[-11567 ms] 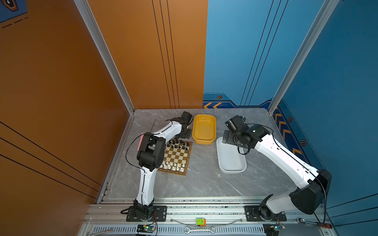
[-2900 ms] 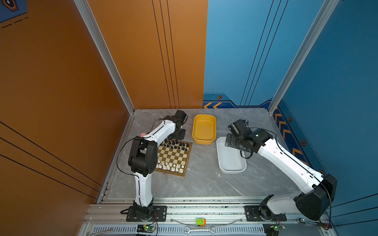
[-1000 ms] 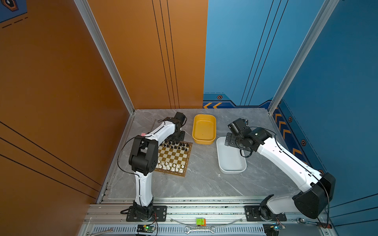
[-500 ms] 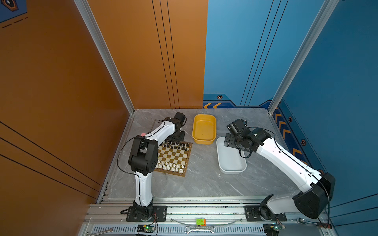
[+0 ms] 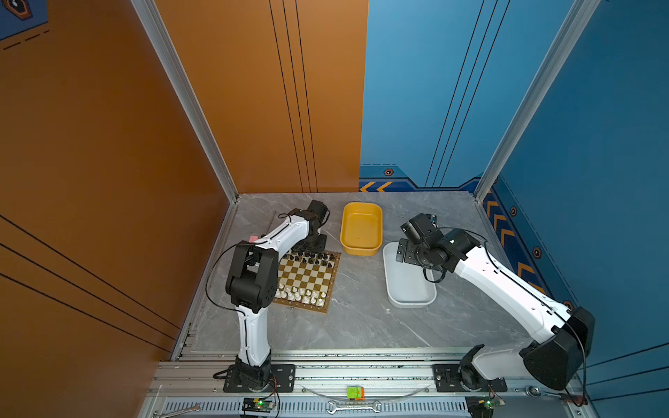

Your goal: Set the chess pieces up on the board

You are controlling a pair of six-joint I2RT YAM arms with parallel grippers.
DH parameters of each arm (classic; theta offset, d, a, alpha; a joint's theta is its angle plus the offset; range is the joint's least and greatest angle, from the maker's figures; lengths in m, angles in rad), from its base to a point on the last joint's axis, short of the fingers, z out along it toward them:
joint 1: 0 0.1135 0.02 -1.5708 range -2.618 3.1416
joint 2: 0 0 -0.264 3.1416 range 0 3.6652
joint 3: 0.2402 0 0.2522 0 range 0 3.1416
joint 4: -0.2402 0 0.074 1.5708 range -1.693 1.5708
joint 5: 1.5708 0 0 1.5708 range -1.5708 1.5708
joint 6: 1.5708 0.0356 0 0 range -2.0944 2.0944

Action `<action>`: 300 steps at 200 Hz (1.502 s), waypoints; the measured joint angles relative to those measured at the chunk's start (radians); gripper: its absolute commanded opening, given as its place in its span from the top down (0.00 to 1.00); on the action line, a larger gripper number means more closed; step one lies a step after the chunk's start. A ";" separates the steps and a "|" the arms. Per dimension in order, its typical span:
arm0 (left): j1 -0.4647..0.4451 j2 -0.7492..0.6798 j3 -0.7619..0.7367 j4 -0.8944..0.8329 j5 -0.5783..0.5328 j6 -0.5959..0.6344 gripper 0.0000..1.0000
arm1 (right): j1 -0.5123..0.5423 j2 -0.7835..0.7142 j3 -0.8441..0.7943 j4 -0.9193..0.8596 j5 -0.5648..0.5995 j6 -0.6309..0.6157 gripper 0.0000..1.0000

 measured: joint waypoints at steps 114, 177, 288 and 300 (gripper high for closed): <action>-0.001 0.000 0.050 -0.006 0.008 -0.003 0.53 | 0.000 -0.027 -0.012 0.000 0.006 0.000 0.00; 0.003 -0.109 0.064 0.004 -0.004 -0.003 0.17 | -0.018 -0.027 -0.005 0.001 0.008 -0.028 0.00; 0.368 -0.723 -0.756 0.604 -0.246 -0.030 0.02 | -0.393 -0.363 -0.491 0.392 0.269 -0.338 0.00; 0.433 -0.729 -0.837 0.685 -0.245 -0.039 0.02 | -0.438 -0.387 -0.581 0.475 0.264 -0.378 0.00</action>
